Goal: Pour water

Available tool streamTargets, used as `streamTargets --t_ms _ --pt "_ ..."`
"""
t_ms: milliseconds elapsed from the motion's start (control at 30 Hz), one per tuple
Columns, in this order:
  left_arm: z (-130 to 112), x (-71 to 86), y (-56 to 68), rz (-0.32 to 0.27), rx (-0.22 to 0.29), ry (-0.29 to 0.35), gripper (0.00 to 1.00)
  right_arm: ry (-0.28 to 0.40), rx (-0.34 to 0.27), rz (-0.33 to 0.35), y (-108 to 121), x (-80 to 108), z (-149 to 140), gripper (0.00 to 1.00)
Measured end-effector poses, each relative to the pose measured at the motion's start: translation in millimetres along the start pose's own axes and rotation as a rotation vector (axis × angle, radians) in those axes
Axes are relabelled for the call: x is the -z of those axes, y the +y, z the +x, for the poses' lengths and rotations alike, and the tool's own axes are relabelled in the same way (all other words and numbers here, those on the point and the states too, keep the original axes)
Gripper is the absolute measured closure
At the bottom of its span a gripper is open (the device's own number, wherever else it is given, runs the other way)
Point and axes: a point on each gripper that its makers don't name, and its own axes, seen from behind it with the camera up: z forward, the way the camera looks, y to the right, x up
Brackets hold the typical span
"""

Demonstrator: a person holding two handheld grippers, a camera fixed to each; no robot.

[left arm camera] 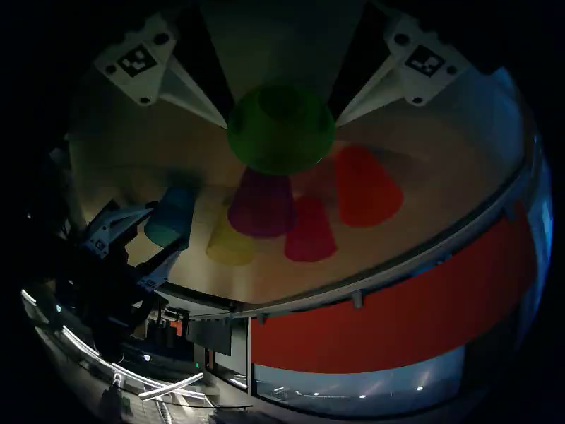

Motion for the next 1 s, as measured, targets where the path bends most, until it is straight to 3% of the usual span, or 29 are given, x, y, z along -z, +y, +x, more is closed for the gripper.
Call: streamTargets --t_ms 233,500,1000 --pt "0 -0.1 -0.1 0.000 0.001 -0.001 0.14 0.006 0.003 -0.006 3 -1.9 0 0.08" --pt "1 1.2 -1.4 0.004 0.002 0.004 0.14 0.029 0.001 -0.003 1 -1.7 5 0.09" --pt "27 23.4 3.3 0.016 0.001 0.080 0.15 0.123 -0.021 -0.035 3 19.2 43 0.09"
